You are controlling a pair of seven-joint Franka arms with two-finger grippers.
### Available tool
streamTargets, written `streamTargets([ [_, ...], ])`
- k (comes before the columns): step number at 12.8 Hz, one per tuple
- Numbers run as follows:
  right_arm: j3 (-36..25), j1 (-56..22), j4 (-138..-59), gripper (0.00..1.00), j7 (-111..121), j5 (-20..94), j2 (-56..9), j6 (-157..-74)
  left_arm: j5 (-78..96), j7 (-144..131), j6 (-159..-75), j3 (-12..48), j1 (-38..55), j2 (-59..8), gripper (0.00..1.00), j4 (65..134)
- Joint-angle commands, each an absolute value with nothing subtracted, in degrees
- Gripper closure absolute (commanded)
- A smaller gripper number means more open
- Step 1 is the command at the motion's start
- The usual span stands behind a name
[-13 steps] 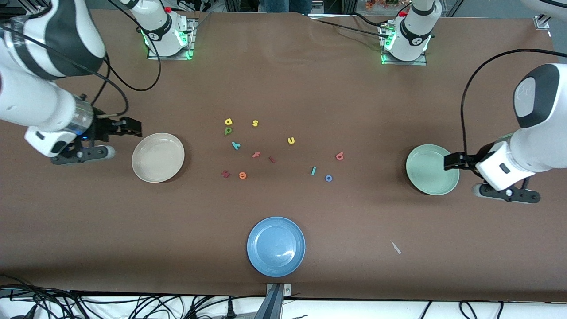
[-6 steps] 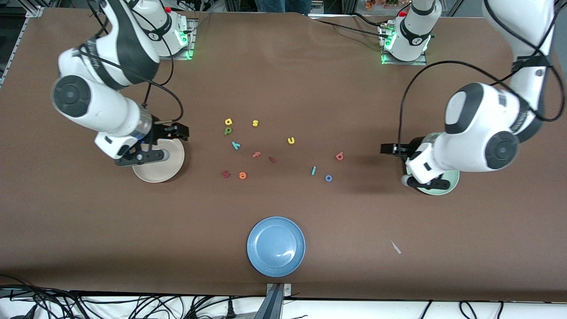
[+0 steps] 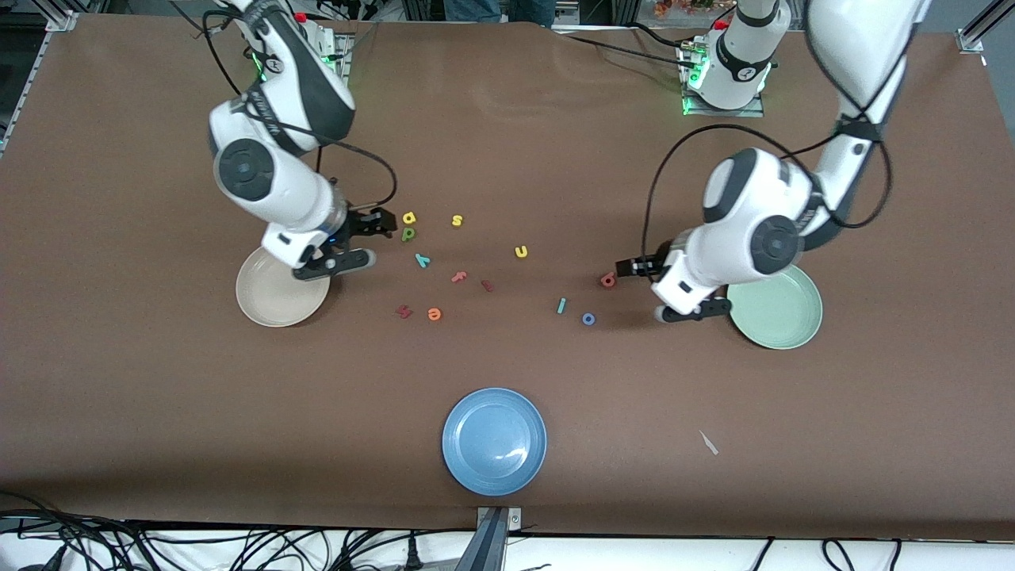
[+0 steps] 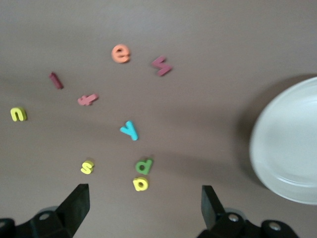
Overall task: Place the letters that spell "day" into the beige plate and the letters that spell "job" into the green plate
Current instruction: 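Grasp the pink letter with the left gripper while the right gripper descends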
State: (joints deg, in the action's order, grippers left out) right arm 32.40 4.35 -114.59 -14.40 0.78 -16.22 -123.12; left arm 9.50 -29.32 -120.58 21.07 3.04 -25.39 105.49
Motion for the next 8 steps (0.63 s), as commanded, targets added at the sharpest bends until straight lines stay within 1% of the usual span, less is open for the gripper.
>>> streamTargets([
  [1,34.19,3.79,-122.85,0.00,-16.60,1.50,-14.76,-131.90,5.64,-36.98,-128.30,20.74,6.32,-24.69,0.04,112.66],
  [4,34.71,2.37,-127.16,0.00,-18.37,0.97,-15.03,-136.48,4.66,-43.23,-136.29,20.74,7.91,-27.67,0.06,115.31],
  [5,34.72,2.37,-128.48,0.00,-18.37,0.97,-15.38,-138.41,3.70,-44.11,-137.45,20.74,7.91,-28.29,0.06,115.31],
  [7,34.72,1.59,-130.33,0.00,-18.37,0.01,-17.66,-142.28,1.86,-46.48,-138.16,20.74,8.00,-29.35,0.17,115.14],
  [8,34.72,0.80,-131.47,0.00,-18.54,-0.96,-18.62,-143.51,-0.07,-47.19,-138.86,20.74,8.00,-30.31,0.18,115.22],
])
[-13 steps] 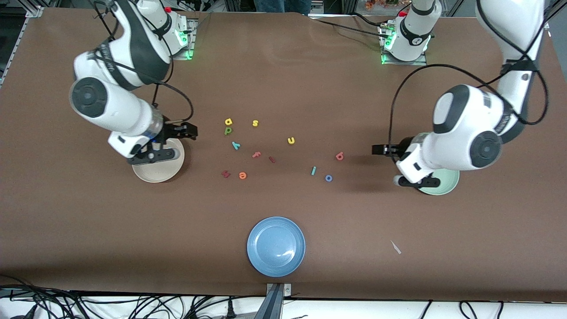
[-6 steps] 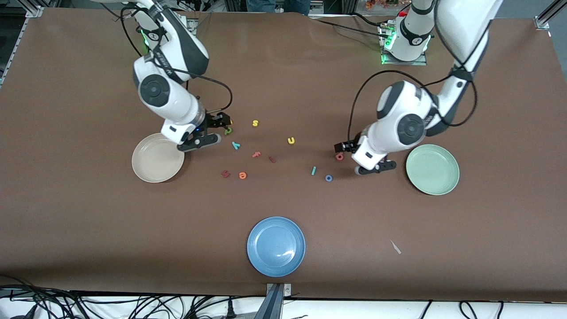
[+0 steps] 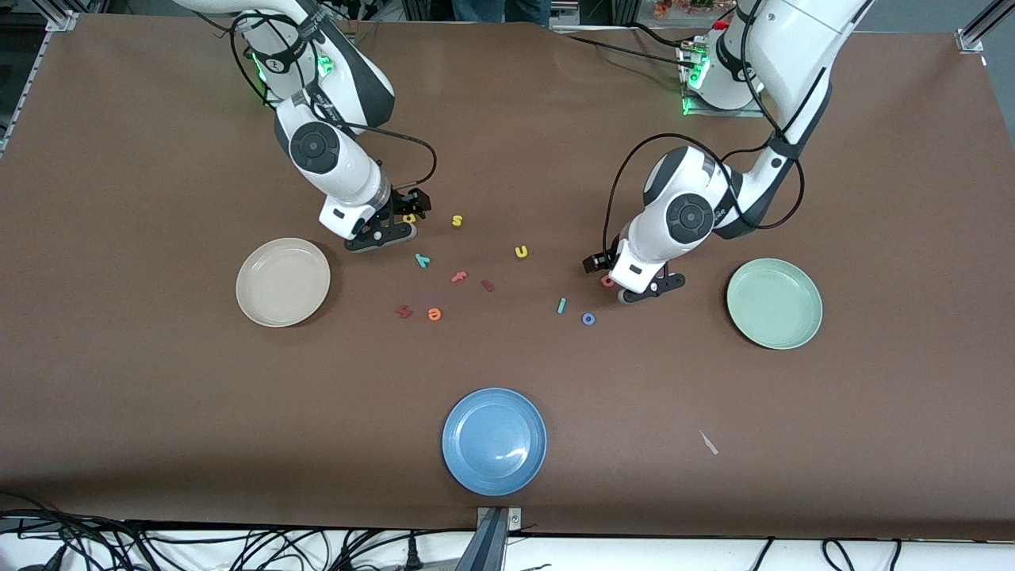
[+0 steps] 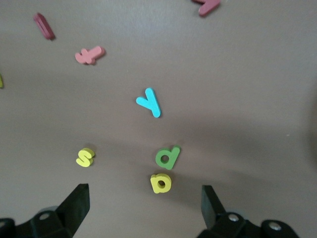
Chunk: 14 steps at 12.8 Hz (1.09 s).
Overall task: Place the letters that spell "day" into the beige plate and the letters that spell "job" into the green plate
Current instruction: 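Grasp the pink letter with the left gripper while the right gripper descends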
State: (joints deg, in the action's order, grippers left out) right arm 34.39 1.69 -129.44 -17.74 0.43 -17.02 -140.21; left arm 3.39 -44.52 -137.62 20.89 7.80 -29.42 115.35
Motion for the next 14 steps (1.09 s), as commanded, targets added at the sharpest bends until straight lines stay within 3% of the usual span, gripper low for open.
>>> streamTargets([
  [1,34.63,0.70,-133.31,0.00,-18.54,-1.58,-18.89,-145.61,-2.35,-48.85,-140.26,20.74,8.00,-31.54,0.19,115.14],
  [4,34.45,0.36,-136.31,0.00,-18.63,-3.42,-22.49,-153.26,-7.03,-53.43,-142.12,20.74,8.00,-33.05,0.22,114.87],
  [5,34.19,-0.26,-137.19,0.00,-18.55,-3.51,-22.67,-154.59,-7.03,-53.52,-142.12,20.74,8.09,-33.05,0.27,114.87],
  [6,34.10,-0.35,-137.55,0.00,-18.54,-3.86,-22.76,-154.86,-7.03,-53.53,-142.12,20.83,8.09,-33.13,0.39,114.87],
  [9,34.01,-0.35,-137.72,0.00,-18.63,-4.66,-23.11,-154.95,-7.03,-53.53,-142.12,20.74,8.52,-33.57,0.47,114.52],
  [14,31.38,-0.35,-139.30,0.05,-18.90,-10.36,-23.12,-155.91,-7.03,-53.00,-142.12,20.48,8.35,-34.45,0.47,113.55],
])
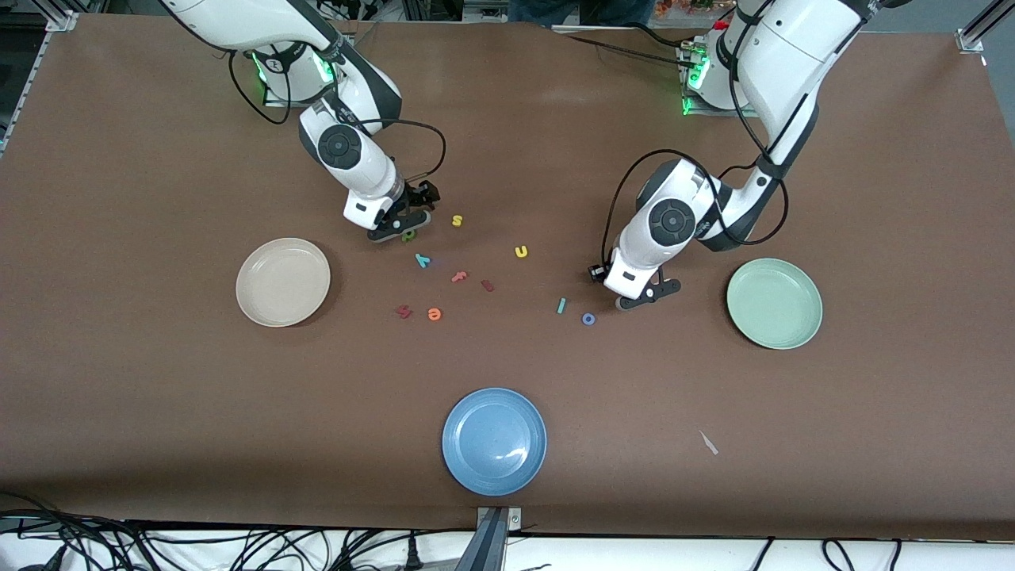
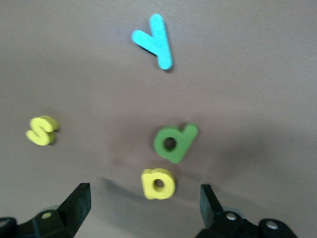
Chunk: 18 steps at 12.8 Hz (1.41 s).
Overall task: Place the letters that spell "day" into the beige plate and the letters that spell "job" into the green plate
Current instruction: 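Drop the pink letter on the green plate while the right gripper grasps yellow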
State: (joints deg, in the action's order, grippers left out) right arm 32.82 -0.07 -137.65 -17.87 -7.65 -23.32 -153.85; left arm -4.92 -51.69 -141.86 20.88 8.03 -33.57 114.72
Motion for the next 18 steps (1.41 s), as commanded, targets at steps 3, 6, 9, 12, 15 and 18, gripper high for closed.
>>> streamTargets([
  [3,31.20,-0.53,-139.75,0.08,-18.90,-10.63,-23.38,-157.06,-7.38,-53.00,-142.12,20.30,8.35,-34.80,0.47,112.76],
  [6,31.29,-0.97,-139.31,0.12,-18.90,-11.77,-23.47,-157.06,-7.47,-52.82,-142.12,20.30,8.53,-35.42,0.60,112.41],
  [9,31.29,-1.14,-139.22,0.15,-18.90,-14.24,-23.64,-158.55,-7.56,-52.73,-141.51,20.30,8.61,-35.42,0.74,112.50],
  [12,31.20,-1.84,-138.87,0.20,-18.90,-14.85,-23.56,-158.64,-8.87,-52.73,-141.42,20.30,9.05,-35.33,0.85,112.41],
  [15,31.20,-1.85,-138.87,0.29,-18.90,-16.43,-23.64,-158.64,-11.59,-51.25,-140.54,20.39,6.69,-31.92,0.83,112.32],
  [18,31.11,-1.85,-138.87,0.35,-18.90,-16.61,-23.73,-158.64,-11.51,-44.50,-136.16,20.83,0.29,-26.56,0.81,112.24],
])
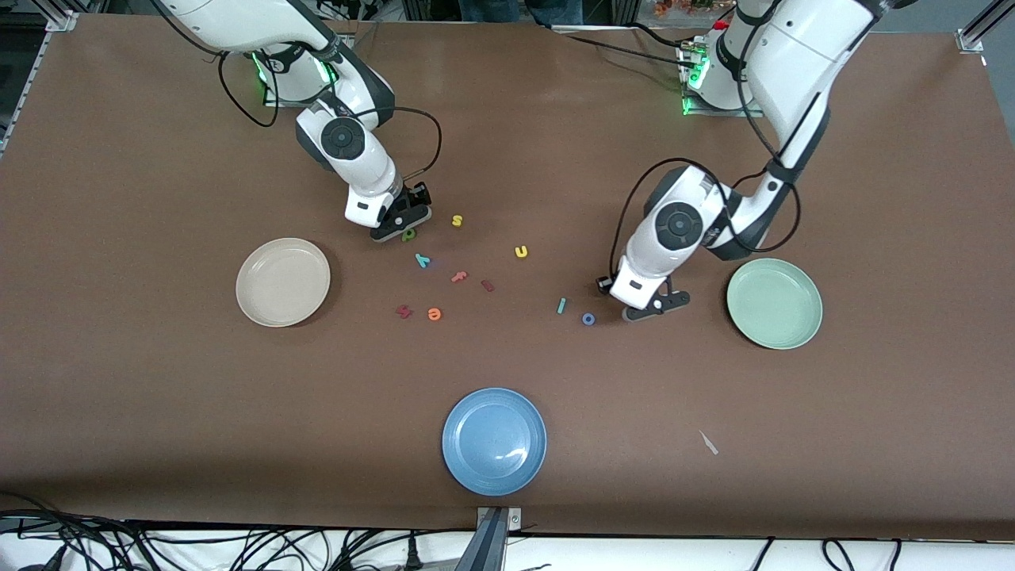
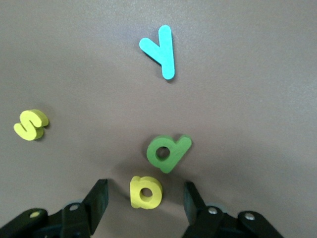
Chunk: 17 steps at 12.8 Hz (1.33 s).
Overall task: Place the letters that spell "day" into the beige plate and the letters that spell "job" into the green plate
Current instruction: 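Drop the pink letter on the green plate while the right gripper grasps yellow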
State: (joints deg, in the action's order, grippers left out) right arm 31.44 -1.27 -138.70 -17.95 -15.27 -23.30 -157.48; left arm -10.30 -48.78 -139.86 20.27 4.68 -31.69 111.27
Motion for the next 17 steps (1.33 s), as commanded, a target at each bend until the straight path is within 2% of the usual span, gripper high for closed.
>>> streamTargets([
  [1,31.11,-1.85,-138.87,0.38,-18.90,-16.61,-23.82,-158.64,-11.17,-40.64,-133.88,21.00,-1.74,-25.32,0.81,112.15],
  [4,31.03,-1.85,-138.87,0.54,-18.90,-16.61,-23.82,-158.64,-10.72,-25.72,-123.88,21.01,-7.97,-22.94,0.81,111.27],
  [7,31.03,-1.76,-138.87,0.71,-18.90,-16.61,-23.82,-158.64,-10.81,-10.24,-121.90,20.83,-16.32,-24.34,0.81,111.71],
  [10,30.59,-1.76,-138.78,0.76,-18.81,-16.87,-23.56,-158.64,-11.42,-2.12,-122.25,20.83,-22.31,-27.50,0.79,111.53],
  [11,30.50,-1.67,-138.78,0.76,-18.63,-16.96,-23.03,-158.47,-11.51,-1.94,-122.34,20.83,-22.32,-28.47,0.74,111.45],
  [12,30.15,-1.58,-138.43,0.76,-17.85,-16.96,-21.55,-158.12,-11.51,-1.93,-122.34,20.83,-22.41,-28.91,0.57,111.45],
  [13,29.97,-1.23,-138.08,0.76,-17.58,-16.96,-20.05,-156.11,-11.43,-1.93,-122.34,20.83,-22.41,-29.35,0.13,111.27],
  [14,29.80,-1.06,-137.21,0.76,-17.32,-16.88,-18.39,-152.18,-10.90,-2.11,-122.34,20.92,-22.06,-29.36,0.00,110.23],
  [17,29.36,1.92,-132.56,0.76,-8.04,-16.09,-14.42,-138.47,-10.63,-8.23,-122.26,21.18,-16.90,-29.27,0.00,107.33],
])
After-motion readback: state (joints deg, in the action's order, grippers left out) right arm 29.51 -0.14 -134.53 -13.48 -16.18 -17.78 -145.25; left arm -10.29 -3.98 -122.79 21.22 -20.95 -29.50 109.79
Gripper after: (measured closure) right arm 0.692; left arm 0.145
